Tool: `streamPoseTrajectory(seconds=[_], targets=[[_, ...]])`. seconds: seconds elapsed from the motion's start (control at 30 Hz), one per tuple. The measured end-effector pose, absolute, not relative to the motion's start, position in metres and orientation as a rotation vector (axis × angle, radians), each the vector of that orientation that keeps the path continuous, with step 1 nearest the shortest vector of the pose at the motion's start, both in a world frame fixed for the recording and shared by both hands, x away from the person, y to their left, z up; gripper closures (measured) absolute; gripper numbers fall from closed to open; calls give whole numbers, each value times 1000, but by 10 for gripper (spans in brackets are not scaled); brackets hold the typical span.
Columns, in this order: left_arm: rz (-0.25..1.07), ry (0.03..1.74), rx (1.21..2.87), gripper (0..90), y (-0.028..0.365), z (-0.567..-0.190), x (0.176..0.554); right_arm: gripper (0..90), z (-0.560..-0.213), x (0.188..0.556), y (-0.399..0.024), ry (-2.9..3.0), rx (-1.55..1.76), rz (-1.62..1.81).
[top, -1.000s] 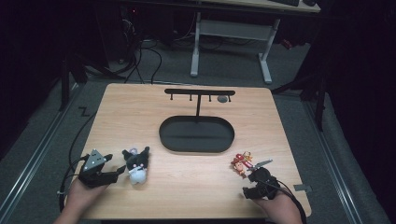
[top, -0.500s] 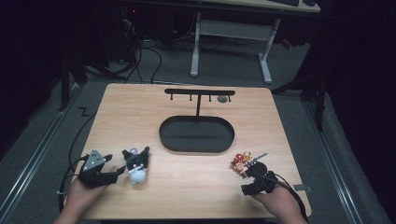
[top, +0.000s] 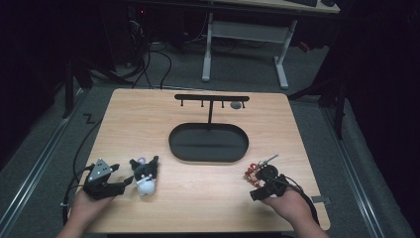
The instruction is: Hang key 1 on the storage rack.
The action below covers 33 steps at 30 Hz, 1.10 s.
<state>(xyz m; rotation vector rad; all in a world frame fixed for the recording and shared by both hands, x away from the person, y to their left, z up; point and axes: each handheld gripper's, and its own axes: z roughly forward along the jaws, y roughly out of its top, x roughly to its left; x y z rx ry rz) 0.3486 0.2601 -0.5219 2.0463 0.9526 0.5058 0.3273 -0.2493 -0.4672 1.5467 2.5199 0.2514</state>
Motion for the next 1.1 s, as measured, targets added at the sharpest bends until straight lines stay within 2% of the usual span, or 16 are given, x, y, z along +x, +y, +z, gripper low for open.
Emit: streamPoseTrajectory(seconds=[0.5,0.7,1.1], targets=[[508,949,2044,276,260,-522,349,256,-474,348,-242,2555,1569,231],[508,947,2042,276,260,-522,349,377,-474,361,-244,2537,1592,251],[508,949,2042,277,261,-522,349,418,-483,374,-244,2546,1643,241]])
